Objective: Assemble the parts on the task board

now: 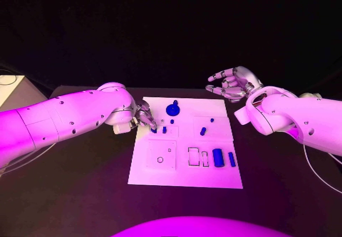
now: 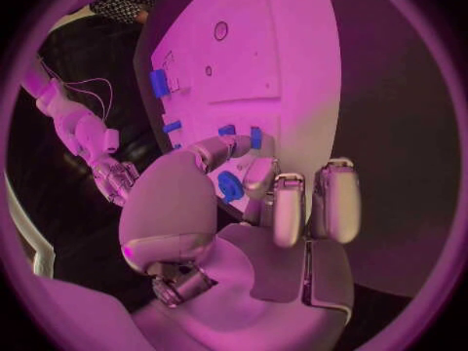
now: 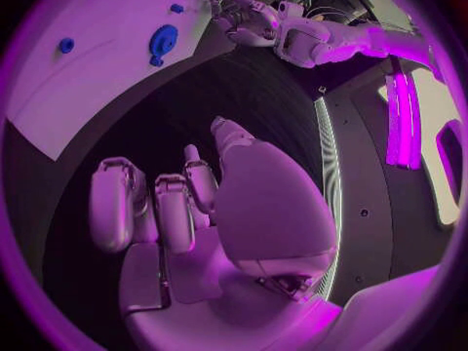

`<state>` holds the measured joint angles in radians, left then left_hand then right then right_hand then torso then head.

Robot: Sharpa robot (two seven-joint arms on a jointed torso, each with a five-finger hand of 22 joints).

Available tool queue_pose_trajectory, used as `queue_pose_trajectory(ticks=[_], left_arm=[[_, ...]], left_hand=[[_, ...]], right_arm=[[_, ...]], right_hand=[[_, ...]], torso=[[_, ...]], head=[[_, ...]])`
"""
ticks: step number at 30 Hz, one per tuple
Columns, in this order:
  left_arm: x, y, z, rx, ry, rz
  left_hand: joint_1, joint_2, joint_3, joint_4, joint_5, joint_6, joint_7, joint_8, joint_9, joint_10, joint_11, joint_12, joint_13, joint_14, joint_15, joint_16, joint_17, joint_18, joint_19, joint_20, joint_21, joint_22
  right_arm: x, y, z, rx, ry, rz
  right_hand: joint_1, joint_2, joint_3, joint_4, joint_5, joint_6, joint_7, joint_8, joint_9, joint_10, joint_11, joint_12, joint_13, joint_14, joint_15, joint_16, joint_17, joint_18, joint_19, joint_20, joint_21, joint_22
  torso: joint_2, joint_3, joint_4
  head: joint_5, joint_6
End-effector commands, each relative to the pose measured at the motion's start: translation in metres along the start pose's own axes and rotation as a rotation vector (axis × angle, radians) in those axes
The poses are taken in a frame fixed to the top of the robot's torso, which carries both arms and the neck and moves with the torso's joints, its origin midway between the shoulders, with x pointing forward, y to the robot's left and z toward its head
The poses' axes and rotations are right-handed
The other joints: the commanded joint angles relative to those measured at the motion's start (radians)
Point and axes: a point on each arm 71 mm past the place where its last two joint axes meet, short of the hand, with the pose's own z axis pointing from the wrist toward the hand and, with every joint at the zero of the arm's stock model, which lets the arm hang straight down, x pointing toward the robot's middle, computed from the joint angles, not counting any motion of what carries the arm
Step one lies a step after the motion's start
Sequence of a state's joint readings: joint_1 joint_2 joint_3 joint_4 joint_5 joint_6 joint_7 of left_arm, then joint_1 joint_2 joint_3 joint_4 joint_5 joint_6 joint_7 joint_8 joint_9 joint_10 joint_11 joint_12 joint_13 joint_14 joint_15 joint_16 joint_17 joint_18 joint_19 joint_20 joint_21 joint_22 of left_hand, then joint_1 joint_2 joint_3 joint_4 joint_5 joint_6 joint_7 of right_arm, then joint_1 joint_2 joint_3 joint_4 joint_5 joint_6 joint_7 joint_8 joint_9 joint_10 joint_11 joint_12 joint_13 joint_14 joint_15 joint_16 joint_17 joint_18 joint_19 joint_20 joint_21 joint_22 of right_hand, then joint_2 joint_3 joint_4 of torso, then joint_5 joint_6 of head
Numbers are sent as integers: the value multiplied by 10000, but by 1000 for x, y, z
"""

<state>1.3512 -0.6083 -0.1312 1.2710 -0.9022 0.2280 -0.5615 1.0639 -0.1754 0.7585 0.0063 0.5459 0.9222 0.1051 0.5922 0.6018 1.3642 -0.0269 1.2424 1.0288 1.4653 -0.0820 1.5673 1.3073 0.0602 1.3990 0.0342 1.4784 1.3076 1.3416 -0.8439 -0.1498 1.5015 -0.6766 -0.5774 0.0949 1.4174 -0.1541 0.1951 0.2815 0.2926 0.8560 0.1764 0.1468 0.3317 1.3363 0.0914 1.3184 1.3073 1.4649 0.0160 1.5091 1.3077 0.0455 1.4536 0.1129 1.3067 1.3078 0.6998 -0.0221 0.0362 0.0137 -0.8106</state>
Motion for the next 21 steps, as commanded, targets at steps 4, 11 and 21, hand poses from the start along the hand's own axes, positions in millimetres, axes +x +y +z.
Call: queue_pose_trajectory(ticks=[4,11,21], left_arm=[[8,-3,2,-12,420,316],[8,-5,2,48,455,324],[8,-5,3,75,391,277]], left_hand=[[-35,208,-66,-86,-121,861,-768,569,600,229,-127,70,57,1055,-55,35,2635,-64,12,-40,-12,365],[-158,346,-748,209,-1661,947,-831,440,385,275,-166,60,195,1055,-81,35,2635,-59,-5,-62,-64,332],[-316,288,-1084,477,-1948,1017,-849,394,274,282,-175,53,249,1055,-91,35,2635,-61,8,-72,-74,339]], right_arm=[[1,1,0,-98,129,-12],[1,1,-1,-99,121,-12],[1,1,-1,-103,108,-12]], right_hand=[[-40,-77,74,-9,56,29,-23,35,-17,42,-48,27,157,694,-72,-67,1259,160,-10,-22,-37,863],[-40,-77,74,-9,56,29,-23,35,-17,42,-48,27,157,694,-72,-67,1259,160,-10,-22,-37,863],[-40,-77,74,-9,56,29,-23,35,-17,42,-48,27,157,694,-72,-67,1259,160,-10,-22,-37,863]], torso=[[-5,1,9],[-1,-6,12],[-14,-6,14]], head=[[3,-15],[-11,-39],[-29,-31]])
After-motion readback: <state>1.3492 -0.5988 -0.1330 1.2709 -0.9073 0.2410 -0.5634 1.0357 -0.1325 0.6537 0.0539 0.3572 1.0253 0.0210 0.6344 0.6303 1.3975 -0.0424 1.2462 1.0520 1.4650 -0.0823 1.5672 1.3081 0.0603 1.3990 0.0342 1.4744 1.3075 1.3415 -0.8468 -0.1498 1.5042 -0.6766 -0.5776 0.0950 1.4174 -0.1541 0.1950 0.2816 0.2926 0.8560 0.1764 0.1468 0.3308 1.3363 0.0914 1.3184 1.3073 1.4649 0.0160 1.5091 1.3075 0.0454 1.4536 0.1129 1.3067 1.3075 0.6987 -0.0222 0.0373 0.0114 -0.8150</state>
